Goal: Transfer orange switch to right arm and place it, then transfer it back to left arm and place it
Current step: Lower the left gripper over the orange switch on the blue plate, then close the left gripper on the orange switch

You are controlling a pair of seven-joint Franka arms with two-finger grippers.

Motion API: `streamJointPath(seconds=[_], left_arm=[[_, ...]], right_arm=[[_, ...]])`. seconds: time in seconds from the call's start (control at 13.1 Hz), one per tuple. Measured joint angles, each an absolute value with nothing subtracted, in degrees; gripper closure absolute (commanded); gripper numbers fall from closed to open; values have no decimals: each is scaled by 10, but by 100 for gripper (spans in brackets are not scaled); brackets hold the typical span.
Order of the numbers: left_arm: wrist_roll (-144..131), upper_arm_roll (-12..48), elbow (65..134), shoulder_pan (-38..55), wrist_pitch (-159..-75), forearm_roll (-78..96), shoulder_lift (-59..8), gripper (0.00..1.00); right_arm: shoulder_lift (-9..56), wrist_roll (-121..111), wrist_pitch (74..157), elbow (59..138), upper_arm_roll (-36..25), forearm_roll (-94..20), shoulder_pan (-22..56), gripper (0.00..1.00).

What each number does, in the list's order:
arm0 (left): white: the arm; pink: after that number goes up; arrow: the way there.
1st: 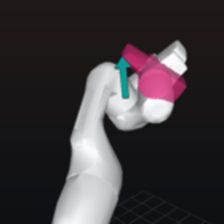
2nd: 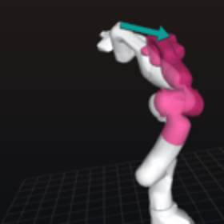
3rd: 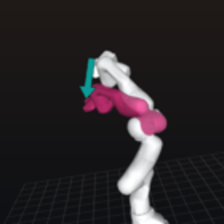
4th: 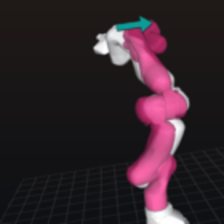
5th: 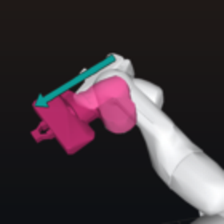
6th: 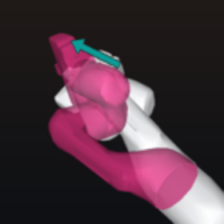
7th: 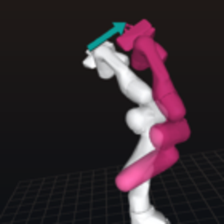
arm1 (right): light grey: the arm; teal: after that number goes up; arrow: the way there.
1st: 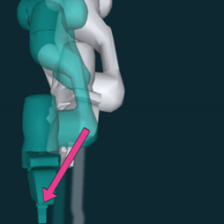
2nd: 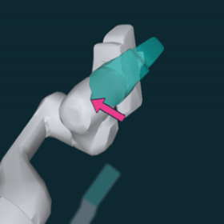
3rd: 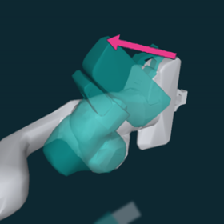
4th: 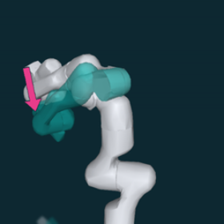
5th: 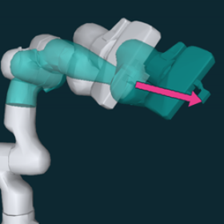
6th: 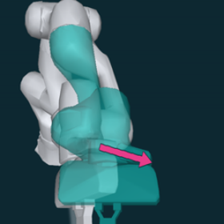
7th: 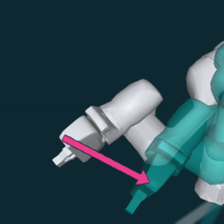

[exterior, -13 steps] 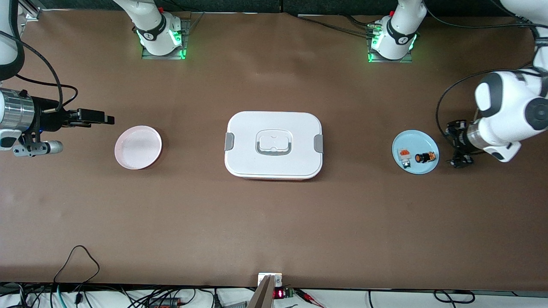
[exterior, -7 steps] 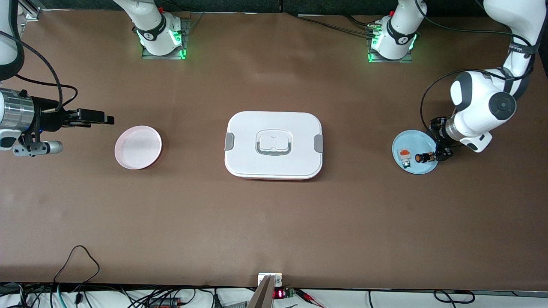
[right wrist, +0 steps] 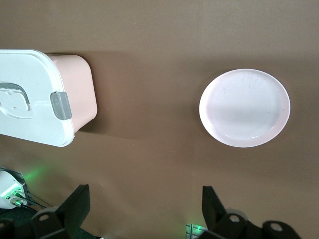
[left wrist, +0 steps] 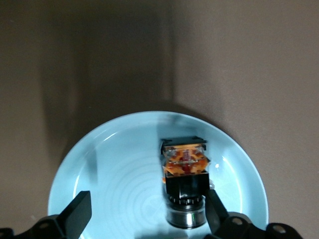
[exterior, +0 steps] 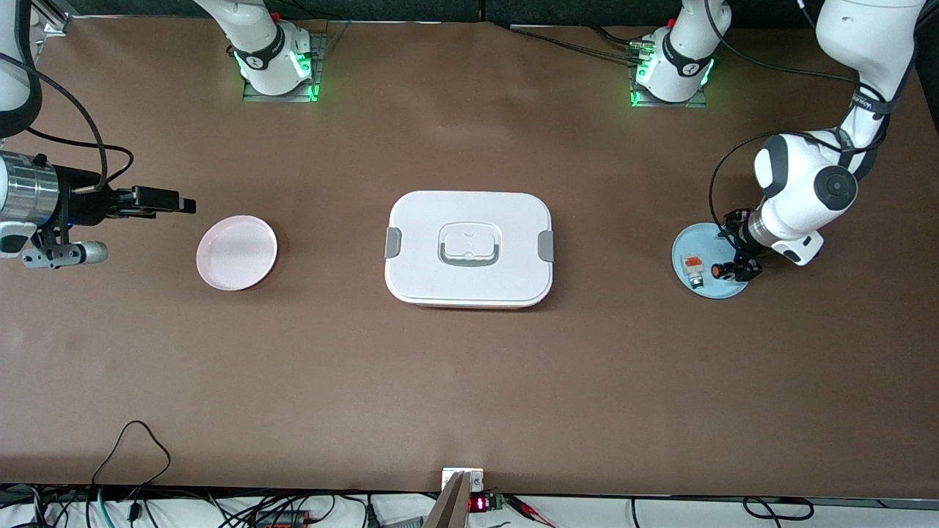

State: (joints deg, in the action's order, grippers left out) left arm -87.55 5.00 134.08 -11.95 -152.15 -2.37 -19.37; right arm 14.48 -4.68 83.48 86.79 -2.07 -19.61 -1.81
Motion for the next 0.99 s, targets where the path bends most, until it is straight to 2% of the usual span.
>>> streamJointPath(seconds=[0.46,0.76,0.99], left_arm=[[-875,50,1341,-120,-1538,-39,-210,0],[-875,49,1341,-121,-1538,-80,-214,8],[-860,49,1341,-122,-1536,-116,-222,8]], right_arm=[[145,-47,835,868,-21,-196,-18,0],[145,-47,835,868,-21,-196,-18,0],[145,-47,835,868,-21,-196,-18,0]])
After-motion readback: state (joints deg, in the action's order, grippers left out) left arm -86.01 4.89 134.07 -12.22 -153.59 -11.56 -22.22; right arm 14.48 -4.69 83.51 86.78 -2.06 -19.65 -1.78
